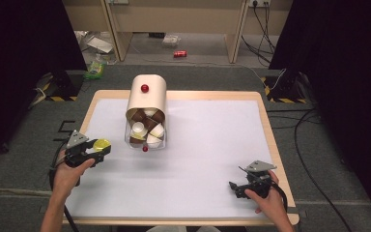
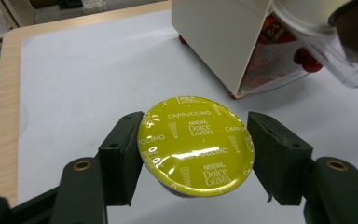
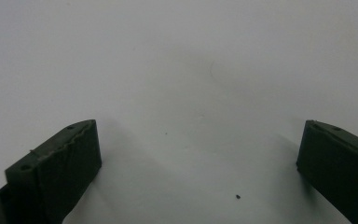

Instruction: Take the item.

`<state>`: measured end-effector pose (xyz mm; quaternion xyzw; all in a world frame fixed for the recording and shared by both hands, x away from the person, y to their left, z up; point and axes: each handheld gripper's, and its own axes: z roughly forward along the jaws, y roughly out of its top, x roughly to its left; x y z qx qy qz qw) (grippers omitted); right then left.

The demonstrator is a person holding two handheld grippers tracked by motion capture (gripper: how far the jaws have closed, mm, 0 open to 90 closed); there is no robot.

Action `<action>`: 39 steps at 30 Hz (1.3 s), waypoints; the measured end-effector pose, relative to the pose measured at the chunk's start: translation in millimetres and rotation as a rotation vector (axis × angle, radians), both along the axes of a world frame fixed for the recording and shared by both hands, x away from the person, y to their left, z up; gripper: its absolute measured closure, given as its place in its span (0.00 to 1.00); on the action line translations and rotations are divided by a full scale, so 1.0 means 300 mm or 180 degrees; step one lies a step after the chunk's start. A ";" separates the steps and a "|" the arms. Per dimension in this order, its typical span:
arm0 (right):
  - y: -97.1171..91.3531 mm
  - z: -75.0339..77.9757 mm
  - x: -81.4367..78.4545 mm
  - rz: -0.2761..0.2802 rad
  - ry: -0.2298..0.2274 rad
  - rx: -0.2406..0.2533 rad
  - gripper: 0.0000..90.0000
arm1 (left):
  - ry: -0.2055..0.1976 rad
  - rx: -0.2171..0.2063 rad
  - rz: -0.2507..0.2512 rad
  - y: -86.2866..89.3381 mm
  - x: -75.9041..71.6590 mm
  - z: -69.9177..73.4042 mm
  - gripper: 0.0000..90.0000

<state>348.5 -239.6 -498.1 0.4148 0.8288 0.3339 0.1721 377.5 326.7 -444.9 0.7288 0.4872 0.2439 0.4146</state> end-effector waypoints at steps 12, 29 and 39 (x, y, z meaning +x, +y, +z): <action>0.000 0.000 0.000 0.0003 -0.0007 -0.0005 0.00 | 0.0128 0.0025 0.0015 0.008 0.006 -0.062 0.42; 0.000 0.000 0.000 0.0006 -0.0010 -0.0007 0.00 | 0.0213 0.0038 0.0050 0.023 0.021 -0.111 0.42; 0.000 0.000 0.000 0.0006 -0.0010 -0.0006 0.00 | 0.0238 0.0059 0.0089 0.031 0.038 -0.137 0.42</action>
